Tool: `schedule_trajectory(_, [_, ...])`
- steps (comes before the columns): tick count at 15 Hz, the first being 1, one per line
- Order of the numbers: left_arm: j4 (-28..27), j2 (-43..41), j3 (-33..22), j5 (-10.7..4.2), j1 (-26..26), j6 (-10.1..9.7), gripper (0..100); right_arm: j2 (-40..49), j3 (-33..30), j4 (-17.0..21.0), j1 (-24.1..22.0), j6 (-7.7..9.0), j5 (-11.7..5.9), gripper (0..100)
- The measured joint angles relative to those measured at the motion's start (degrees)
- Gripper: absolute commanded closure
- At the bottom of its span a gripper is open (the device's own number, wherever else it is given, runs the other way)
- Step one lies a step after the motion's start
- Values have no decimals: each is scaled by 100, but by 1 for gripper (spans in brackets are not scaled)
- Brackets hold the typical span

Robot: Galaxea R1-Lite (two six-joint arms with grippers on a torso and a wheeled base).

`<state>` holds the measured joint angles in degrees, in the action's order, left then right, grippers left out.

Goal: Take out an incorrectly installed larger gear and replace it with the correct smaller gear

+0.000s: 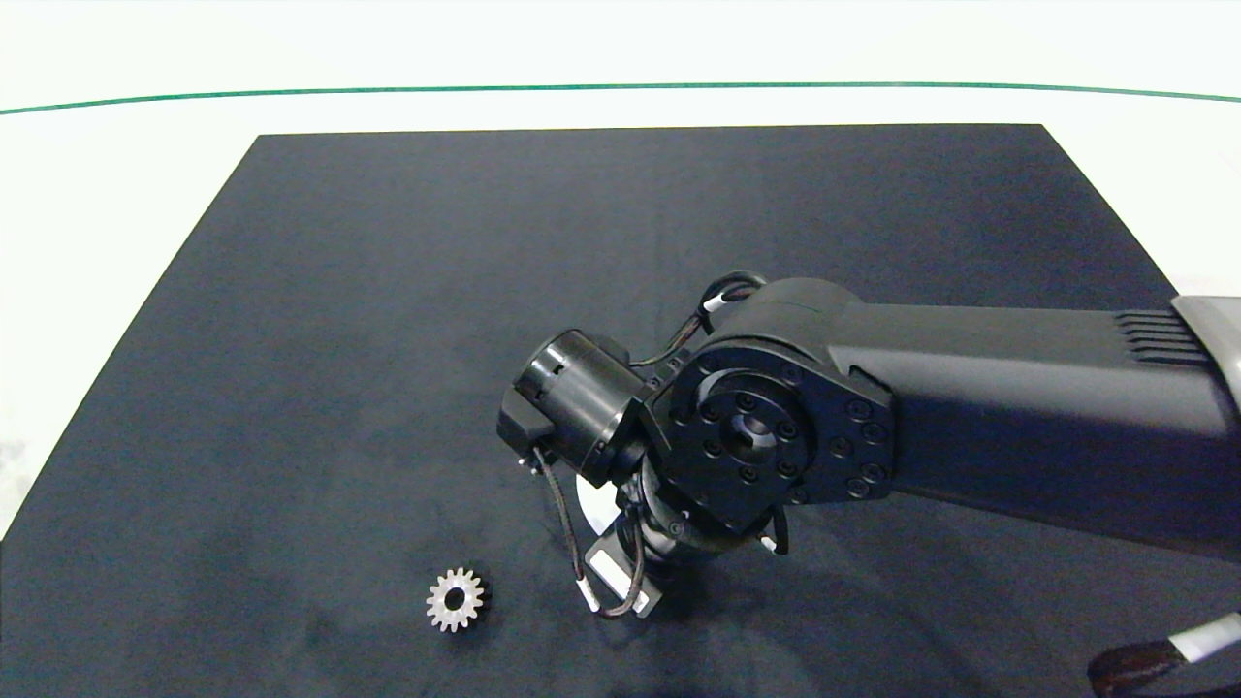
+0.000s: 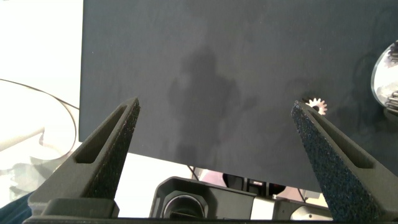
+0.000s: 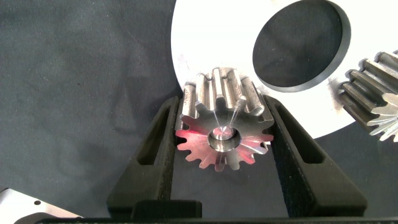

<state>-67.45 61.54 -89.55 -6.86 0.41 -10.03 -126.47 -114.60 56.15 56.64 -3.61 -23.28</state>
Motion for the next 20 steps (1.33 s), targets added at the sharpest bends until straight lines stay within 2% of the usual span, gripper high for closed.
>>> schedule_trajectory(9, [6,0,35,1,-11,9,0,26,2,27,13,0,-20,76])
schedule_trajectory(13, [9,0,44,1,-11,9,0,108,2,32,37,118,-28,85])
schedule_trajectory(20, [0,0,59,6,-39,11,0,599,0,140,199,183,-39,99])
